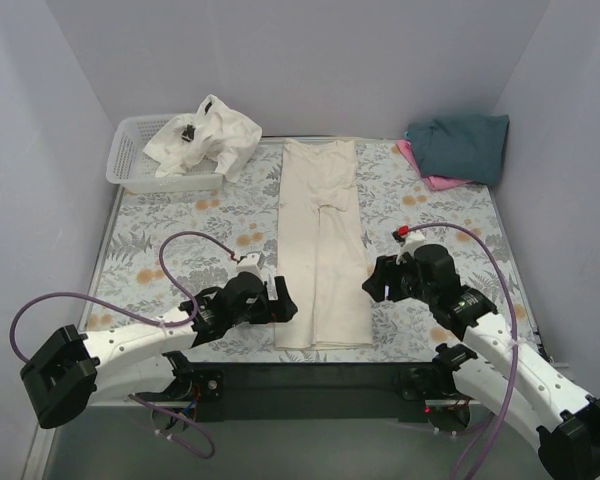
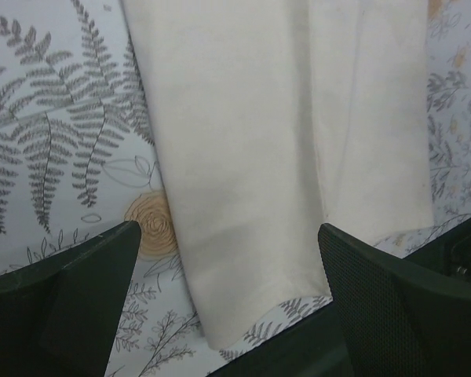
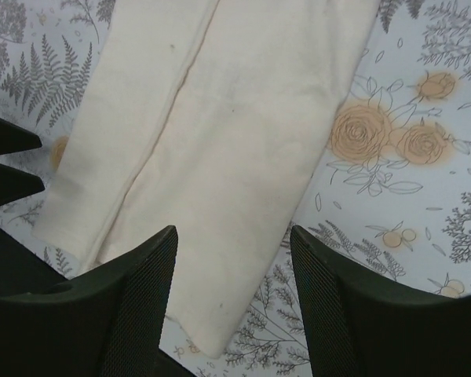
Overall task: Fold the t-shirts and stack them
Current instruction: Fold the tshirt
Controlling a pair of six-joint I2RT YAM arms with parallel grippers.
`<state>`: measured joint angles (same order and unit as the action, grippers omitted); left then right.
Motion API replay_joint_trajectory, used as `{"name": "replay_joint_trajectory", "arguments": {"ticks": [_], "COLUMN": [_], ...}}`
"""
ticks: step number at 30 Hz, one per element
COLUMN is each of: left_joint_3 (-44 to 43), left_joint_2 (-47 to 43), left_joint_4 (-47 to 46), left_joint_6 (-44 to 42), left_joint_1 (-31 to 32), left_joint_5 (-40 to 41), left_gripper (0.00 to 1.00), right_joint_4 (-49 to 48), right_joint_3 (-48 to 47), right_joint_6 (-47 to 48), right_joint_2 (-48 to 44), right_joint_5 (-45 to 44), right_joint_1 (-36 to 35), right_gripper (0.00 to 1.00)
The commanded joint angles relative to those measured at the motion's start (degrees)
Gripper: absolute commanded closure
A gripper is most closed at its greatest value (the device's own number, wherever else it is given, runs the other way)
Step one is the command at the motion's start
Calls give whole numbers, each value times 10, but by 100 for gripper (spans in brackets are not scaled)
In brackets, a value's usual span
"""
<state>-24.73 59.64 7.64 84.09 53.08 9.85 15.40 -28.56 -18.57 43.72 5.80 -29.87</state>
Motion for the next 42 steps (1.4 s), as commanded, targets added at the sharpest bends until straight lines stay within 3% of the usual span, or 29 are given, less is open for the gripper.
{"name": "replay_joint_trajectory", "arguments": {"ticks": [1, 10, 25, 32, 42], "left_joint_3": [26, 65, 85, 85, 86], "left_joint_2": [-26, -87, -73, -60, -28], "left_joint_4": [13, 41, 77, 87, 93], "left_joint_6": [40, 93, 144, 165, 184], "left_joint_1": [1, 4, 40, 61, 79], "left_joint_5": [-45, -94, -98, -98, -98], "left_gripper": [12, 16, 23, 27, 40], "right_joint_4": [27, 59, 126, 120, 88], "right_joint_3": [24, 83, 119, 136, 148], "right_joint_6": [-39, -102, -210, -258, -296], "right_joint_2": [-28, -83, -111, -105, -80], "right_joint_5": [35, 52, -4, -24, -53], "right_joint_1": [-11, -41, -126, -178, -223], "right_gripper": [46, 50, 55, 55, 55]}}
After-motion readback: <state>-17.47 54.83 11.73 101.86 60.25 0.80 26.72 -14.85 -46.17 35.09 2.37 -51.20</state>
